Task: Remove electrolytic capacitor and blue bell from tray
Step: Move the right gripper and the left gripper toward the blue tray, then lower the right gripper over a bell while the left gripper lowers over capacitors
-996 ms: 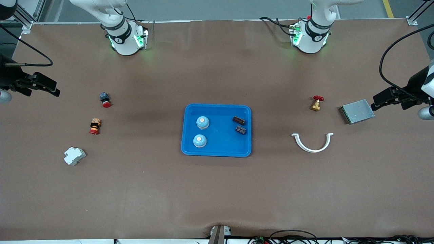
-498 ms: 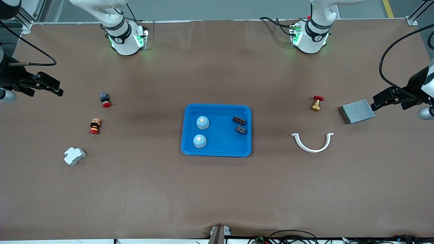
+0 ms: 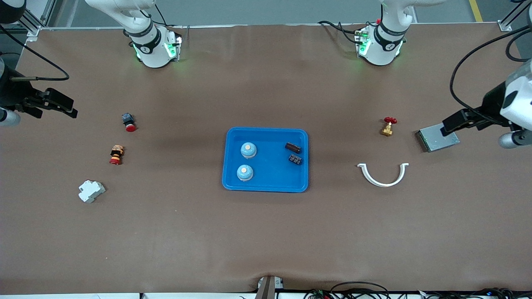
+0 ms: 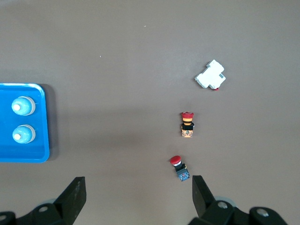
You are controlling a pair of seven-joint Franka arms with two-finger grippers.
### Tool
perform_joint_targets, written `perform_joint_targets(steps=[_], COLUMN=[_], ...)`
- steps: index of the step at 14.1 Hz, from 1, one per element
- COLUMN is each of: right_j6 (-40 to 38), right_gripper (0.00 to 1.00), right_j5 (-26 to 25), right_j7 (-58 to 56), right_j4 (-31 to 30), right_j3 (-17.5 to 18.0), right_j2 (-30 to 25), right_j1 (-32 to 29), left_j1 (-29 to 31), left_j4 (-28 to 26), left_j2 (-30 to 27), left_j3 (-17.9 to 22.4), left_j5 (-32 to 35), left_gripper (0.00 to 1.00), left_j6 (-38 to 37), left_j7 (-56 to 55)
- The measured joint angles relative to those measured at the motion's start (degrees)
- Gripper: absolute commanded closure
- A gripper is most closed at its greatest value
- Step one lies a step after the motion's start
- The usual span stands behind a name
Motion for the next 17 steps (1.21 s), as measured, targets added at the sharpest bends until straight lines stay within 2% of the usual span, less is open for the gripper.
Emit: perform_joint_targets(steps=[4, 7, 10, 13, 17], right_j6=[0.1, 3.5, 8.7, 15.6, 25.4], right_gripper=[0.0, 0.0, 0.0, 0.0, 0.0], right_j5=[0.3, 3.1, 5.0, 5.3, 5.3], right_j7=[4.6, 13.2, 18.8, 24.5, 35.3], right_j4=[-0.6, -4.2, -8.9, -14.3, -22.0], right_j3=[0.1, 0.4, 0.5, 0.6, 0.8], right_j2=[0.0, 0.0, 0.1, 0.2, 0.2], right_j1=[1.3, 5.1, 7.7, 11.7, 18.3], left_j1=[-0.5, -0.7, -2.3, -6.1, -8.8], left_j4=[-0.8, -1.1, -1.1, -1.3, -1.3], left_j2=[0.1, 1.0, 2.5, 5.4, 10.0], left_j3=[-4.9, -7.2, -7.5, -7.6, -7.6], left_j5=[0.0, -2.1, -4.4, -4.4, -4.4], left_gripper=[0.0, 0.0, 0.0, 0.0, 0.0], left_j6=[-1.7, -1.8, -1.8, -0.8, 7.4], left_j7=[-8.5, -16.3, -20.2, -30.0, -44.3])
